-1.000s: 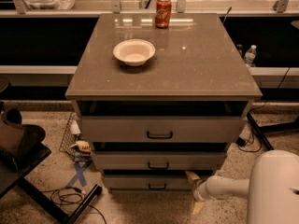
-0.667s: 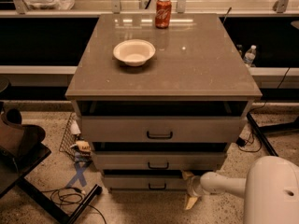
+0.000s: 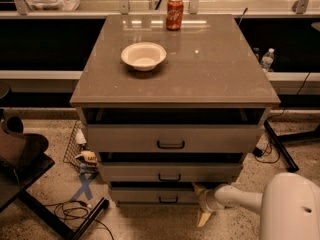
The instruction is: Open bottom drawer
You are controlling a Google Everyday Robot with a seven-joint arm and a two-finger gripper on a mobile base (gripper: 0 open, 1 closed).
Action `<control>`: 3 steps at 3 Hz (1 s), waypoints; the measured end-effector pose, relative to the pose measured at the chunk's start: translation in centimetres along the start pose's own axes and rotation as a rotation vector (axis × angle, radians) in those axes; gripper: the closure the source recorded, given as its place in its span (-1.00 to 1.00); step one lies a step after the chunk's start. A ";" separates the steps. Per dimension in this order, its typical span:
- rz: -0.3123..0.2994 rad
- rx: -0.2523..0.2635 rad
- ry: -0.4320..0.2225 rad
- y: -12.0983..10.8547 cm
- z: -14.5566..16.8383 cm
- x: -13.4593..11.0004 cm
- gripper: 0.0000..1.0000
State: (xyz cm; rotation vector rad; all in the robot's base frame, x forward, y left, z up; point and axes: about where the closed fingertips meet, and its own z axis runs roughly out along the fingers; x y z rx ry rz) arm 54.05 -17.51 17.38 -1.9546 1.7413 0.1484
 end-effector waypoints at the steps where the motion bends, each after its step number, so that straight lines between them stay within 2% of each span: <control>1: -0.004 -0.004 0.010 0.1 0.5 -0.3 -0.97; 2: -0.004 -0.006 0.007 0.3 0.6 -0.3 -0.55; 3: -0.003 -0.009 0.005 0.5 0.7 -0.4 0.09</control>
Offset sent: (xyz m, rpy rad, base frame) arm -0.0003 0.0029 -0.0024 -0.0086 0.0006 0.0018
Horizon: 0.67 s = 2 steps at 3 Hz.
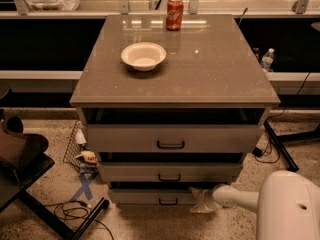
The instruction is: Open bottom drawer
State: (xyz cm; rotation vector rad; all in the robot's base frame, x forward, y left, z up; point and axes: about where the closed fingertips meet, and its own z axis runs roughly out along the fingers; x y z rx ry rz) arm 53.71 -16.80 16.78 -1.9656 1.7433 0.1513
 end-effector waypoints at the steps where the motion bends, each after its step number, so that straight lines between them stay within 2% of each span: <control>1: 0.000 -0.002 -0.001 0.1 0.0 -0.1 0.53; 2: 0.000 -0.002 -0.001 -0.1 -0.6 -0.4 0.98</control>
Offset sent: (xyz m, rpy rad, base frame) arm -0.0008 0.0010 -0.0005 0.0009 0.0016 0.0009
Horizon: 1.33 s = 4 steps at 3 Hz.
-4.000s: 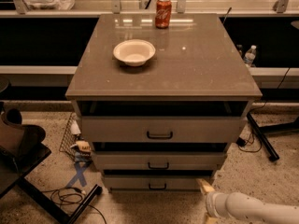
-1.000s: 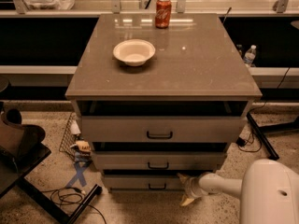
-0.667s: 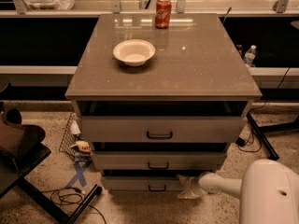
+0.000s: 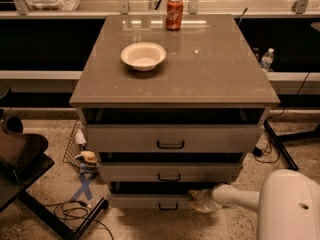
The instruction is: Open bottom drawer
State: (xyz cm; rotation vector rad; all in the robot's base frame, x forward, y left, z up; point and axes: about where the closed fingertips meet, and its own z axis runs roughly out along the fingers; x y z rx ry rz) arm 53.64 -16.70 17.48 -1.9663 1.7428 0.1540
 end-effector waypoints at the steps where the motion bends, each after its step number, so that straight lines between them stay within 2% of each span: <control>1: 0.000 0.000 0.000 -0.1 -0.3 -0.2 1.00; 4: 0.000 0.000 0.000 -0.1 -0.6 -0.3 1.00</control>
Offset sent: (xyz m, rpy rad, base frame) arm -0.0374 -0.0368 -0.0057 0.0034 0.0429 -0.0338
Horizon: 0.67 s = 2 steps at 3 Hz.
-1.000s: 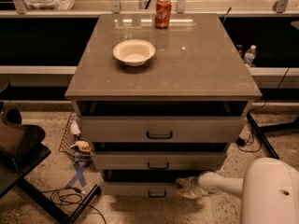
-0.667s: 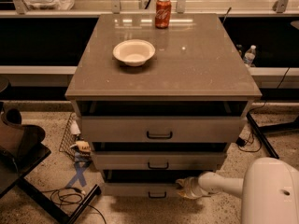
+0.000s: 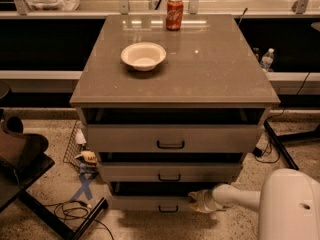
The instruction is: Open bottom drawer
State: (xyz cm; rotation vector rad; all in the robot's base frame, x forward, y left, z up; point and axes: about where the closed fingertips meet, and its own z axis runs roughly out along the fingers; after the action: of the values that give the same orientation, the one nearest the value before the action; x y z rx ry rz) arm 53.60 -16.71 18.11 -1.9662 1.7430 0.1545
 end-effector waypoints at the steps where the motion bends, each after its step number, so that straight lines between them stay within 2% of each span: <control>1: 0.000 0.000 0.000 0.0 0.0 0.0 1.00; 2: 0.000 0.000 0.000 0.0 0.0 0.0 1.00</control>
Offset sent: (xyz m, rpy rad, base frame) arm -0.4641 -0.2051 0.0612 0.3085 -0.0811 0.0082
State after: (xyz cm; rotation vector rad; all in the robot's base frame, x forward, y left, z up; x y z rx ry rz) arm 53.60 -16.71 18.11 -1.9662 1.7430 0.1545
